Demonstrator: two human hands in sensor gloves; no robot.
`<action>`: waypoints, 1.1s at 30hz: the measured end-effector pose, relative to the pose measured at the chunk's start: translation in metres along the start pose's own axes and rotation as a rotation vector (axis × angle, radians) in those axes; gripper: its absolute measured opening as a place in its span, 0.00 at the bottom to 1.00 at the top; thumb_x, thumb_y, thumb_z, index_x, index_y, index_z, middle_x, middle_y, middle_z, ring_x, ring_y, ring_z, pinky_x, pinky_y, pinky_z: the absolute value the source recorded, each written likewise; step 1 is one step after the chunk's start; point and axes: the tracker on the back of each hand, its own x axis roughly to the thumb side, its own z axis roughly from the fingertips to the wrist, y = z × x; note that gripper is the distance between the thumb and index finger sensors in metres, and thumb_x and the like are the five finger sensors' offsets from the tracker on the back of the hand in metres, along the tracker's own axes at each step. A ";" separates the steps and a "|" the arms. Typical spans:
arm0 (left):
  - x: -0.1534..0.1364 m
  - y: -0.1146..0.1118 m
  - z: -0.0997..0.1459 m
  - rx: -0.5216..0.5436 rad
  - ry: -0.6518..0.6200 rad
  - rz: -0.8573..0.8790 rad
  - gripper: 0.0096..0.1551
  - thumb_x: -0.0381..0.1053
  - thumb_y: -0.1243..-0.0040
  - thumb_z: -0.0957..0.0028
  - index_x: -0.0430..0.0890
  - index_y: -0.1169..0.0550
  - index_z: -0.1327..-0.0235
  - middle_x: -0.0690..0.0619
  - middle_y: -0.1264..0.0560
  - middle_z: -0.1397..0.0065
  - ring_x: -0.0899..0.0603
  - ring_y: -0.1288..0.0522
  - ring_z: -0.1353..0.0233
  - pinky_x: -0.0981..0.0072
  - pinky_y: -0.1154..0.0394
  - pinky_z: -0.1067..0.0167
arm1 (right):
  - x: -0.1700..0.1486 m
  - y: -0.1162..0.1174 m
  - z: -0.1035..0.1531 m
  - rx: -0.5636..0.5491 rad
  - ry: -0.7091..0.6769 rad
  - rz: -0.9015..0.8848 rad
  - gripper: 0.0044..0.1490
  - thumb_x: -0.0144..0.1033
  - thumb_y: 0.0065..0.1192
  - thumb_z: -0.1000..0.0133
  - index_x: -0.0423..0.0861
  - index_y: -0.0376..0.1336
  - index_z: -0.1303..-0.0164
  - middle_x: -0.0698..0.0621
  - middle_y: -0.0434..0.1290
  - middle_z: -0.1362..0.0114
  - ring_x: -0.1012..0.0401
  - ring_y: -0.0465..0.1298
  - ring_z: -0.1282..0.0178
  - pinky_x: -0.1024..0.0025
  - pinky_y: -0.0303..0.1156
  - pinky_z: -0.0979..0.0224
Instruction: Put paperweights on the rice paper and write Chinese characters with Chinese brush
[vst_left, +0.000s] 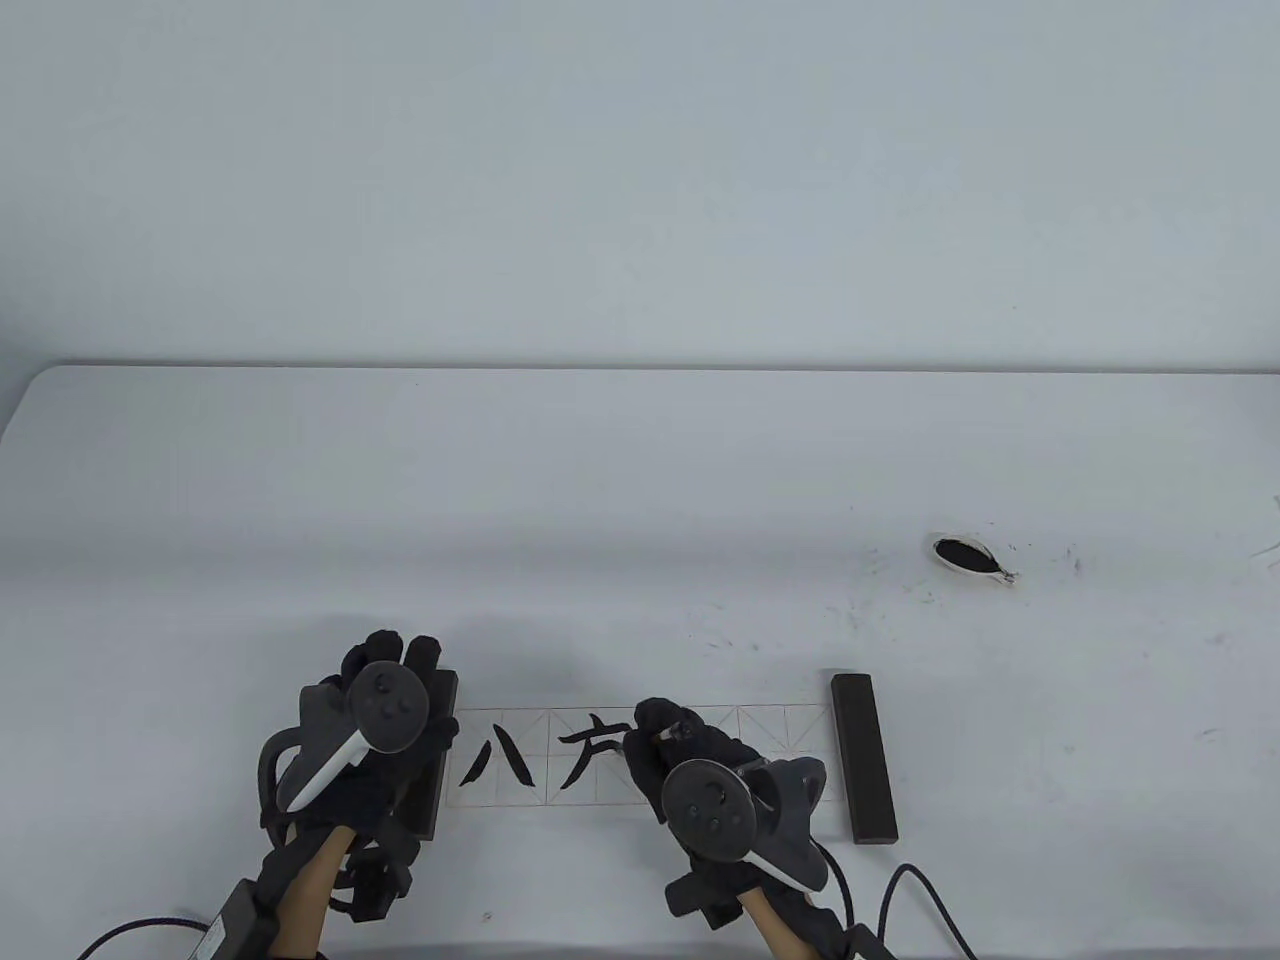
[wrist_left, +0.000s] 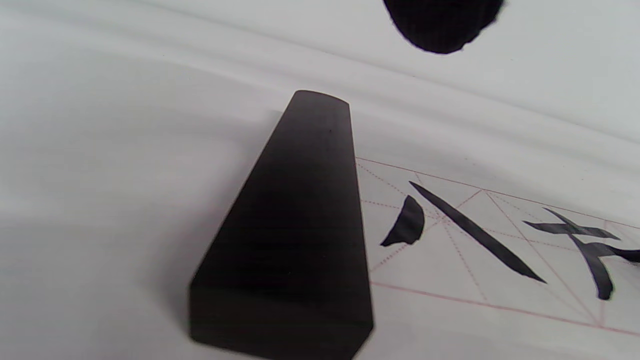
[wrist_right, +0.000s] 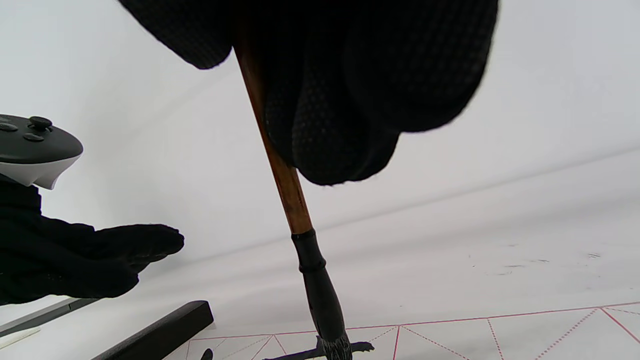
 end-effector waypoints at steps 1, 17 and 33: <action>0.000 0.000 0.000 0.000 0.000 0.000 0.50 0.63 0.54 0.43 0.62 0.63 0.14 0.48 0.67 0.09 0.35 0.65 0.10 0.42 0.66 0.17 | 0.001 0.000 0.000 0.005 -0.006 0.001 0.26 0.44 0.54 0.39 0.39 0.67 0.40 0.41 0.81 0.47 0.55 0.84 0.57 0.69 0.81 0.58; 0.000 0.000 0.000 -0.006 0.004 0.002 0.50 0.63 0.54 0.43 0.61 0.63 0.14 0.47 0.67 0.09 0.35 0.65 0.10 0.42 0.66 0.17 | 0.010 -0.002 0.002 0.102 -0.065 -0.103 0.26 0.44 0.54 0.39 0.39 0.67 0.41 0.42 0.82 0.48 0.55 0.84 0.58 0.70 0.81 0.58; -0.001 0.002 0.001 0.006 0.006 -0.001 0.50 0.63 0.54 0.43 0.62 0.63 0.14 0.48 0.67 0.09 0.35 0.65 0.10 0.42 0.66 0.17 | -0.036 -0.039 0.001 -0.047 -0.032 -0.176 0.27 0.44 0.53 0.38 0.38 0.65 0.38 0.40 0.80 0.46 0.54 0.83 0.56 0.68 0.80 0.57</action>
